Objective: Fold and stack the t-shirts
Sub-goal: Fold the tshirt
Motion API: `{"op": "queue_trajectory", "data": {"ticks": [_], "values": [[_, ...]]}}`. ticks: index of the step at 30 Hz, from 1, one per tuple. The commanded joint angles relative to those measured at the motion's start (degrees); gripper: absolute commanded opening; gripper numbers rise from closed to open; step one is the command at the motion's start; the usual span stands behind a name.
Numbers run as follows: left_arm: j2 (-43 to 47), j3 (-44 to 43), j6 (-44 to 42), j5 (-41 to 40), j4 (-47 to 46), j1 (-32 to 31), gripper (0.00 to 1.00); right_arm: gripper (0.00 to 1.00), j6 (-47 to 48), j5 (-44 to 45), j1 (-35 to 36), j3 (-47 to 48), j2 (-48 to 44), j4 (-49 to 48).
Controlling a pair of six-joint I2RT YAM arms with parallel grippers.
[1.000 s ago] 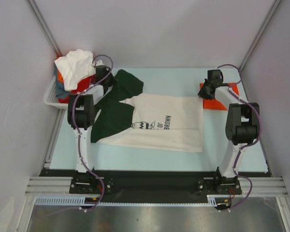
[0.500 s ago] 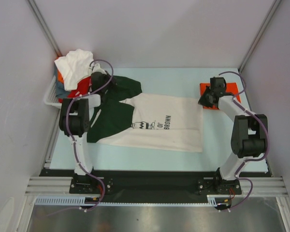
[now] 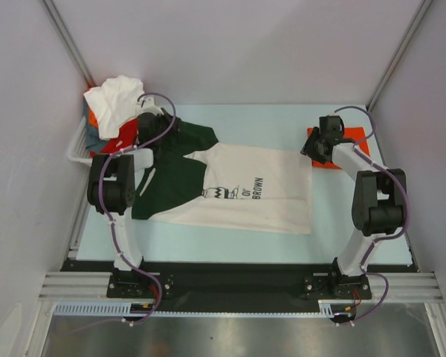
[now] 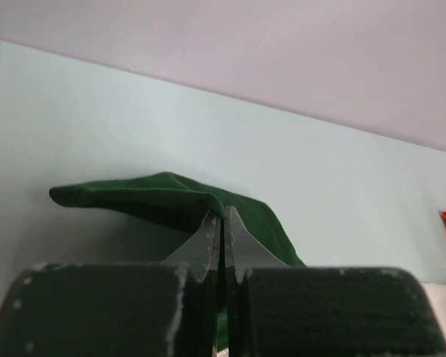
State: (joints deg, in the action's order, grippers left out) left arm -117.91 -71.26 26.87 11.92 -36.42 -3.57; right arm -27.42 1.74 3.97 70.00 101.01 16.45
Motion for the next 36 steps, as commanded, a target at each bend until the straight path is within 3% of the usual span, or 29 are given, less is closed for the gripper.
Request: {"op": "queue_trajectory", "data": {"ticks": [1, 9, 19, 22, 23, 25, 29, 31, 33, 36], "values": [[-1.2, -4.0, -0.9, 2.4, -0.2, 0.3, 0.00, 0.52, 1.7, 5.5, 0.7, 5.4, 4.4, 1.3], [-2.9, -6.0, -1.0, 1.6, 1.1, 0.3, 0.00, 0.47, 2.5, 5.6, -0.9, 14.5, 13.9, 2.5], [-4.9, -8.2, -1.7, 2.7, 2.0, 0.4, 0.00, 0.47, 4.3, 9.1, -0.5, 20.2, 20.5, 4.3], [-5.3, -8.5, -1.7, 2.8, 2.0, 0.4, 0.00, 0.41, 4.0, 8.0, -0.5, 19.9, 20.8, 3.7], [-5.3, -8.5, -1.8, 2.8, 2.1, 0.4, 0.00, 0.32, 3.9, 8.0, -0.4, 19.8, 20.9, 3.5], [-5.4, -8.7, -2.0, 3.0, 2.1, 0.4, 0.00, 0.25, 4.1, 8.7, -0.1, 19.4, 20.2, 3.0], [-5.3, -9.0, -2.7, 3.7, 2.0, 0.4, 0.00, 0.21, 5.4, 10.6, 0.6, 20.6, 20.2, 3.7], [-5.1, -9.0, -2.8, 3.7, 2.4, 0.4, 0.00, 0.07, 5.8, 11.1, 0.8, 21.3, 20.4, 4.7], [-4.9, -8.9, -3.1, 3.8, 2.5, 0.4, 0.00, 0.00, 5.9, 11.6, 1.2, 21.2, 20.0, 4.8], [-4.6, -8.7, -3.7, 3.8, 2.8, 0.4, 0.00, 0.00, 6.6, 13.4, 2.5, 20.4, 18.8, 4.8]]}}
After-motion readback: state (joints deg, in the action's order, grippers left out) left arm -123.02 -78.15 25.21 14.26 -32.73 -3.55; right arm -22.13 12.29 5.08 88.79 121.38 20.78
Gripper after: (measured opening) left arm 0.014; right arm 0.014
